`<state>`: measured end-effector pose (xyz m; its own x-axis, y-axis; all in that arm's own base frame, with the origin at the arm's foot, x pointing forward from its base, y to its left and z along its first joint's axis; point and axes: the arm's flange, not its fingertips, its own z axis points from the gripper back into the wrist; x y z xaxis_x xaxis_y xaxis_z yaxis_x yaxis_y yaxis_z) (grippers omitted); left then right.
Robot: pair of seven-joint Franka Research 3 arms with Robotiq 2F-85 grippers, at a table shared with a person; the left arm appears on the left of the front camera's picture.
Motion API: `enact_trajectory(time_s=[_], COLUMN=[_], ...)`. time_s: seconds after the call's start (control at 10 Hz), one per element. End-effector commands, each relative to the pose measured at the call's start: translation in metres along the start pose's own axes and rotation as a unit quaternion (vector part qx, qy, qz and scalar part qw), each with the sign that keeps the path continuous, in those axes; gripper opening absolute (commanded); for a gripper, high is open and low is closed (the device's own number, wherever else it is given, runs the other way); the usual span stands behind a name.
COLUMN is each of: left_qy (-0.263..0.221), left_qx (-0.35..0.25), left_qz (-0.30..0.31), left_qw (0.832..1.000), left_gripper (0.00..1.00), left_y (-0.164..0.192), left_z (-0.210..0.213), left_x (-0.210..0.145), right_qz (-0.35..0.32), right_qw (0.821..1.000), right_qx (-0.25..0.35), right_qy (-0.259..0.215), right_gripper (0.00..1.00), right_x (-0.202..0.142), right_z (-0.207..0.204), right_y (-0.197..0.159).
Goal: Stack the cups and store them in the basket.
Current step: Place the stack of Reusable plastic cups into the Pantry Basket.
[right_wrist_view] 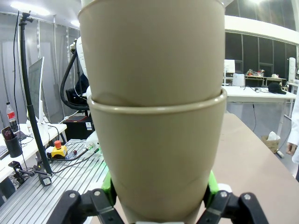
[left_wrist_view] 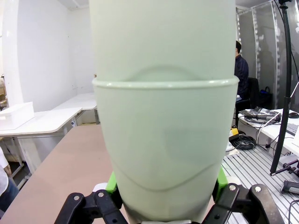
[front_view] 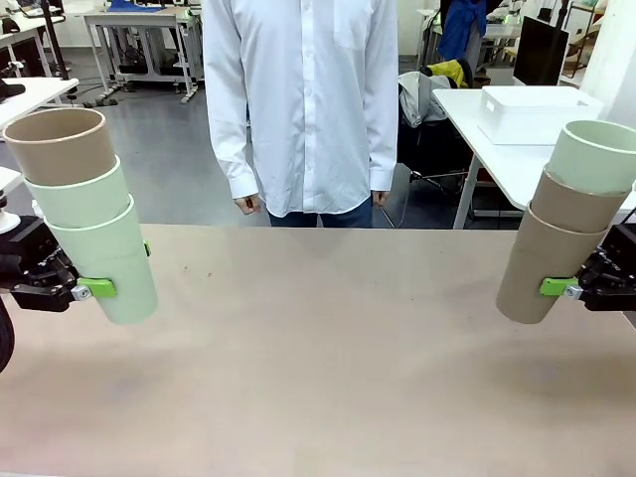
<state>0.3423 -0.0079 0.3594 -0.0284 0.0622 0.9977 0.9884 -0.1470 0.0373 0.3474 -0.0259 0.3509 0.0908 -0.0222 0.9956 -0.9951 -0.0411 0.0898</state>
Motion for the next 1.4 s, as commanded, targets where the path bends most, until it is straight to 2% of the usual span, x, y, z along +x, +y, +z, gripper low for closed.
enact_trajectory(time_s=[0.0,1.3], left_qy=[-0.004,-0.004], left_qx=[-0.004,-0.004], left_qz=[-0.001,-0.001], left_qw=[1.000,1.000], left_gripper=[0.85,0.85], left_y=[-0.0002,-0.0002], left_z=[-0.0021,-0.0021], left_x=[0.0029,0.0029], right_qz=[0.004,0.004], right_qw=[1.000,1.000], right_qx=[-0.001,-0.001], right_qy=[-0.001,-0.001], right_gripper=[0.85,0.85], right_x=[0.0030,0.0030], right_z=[-0.0003,-0.0003], right_y=[0.0000,0.0000])
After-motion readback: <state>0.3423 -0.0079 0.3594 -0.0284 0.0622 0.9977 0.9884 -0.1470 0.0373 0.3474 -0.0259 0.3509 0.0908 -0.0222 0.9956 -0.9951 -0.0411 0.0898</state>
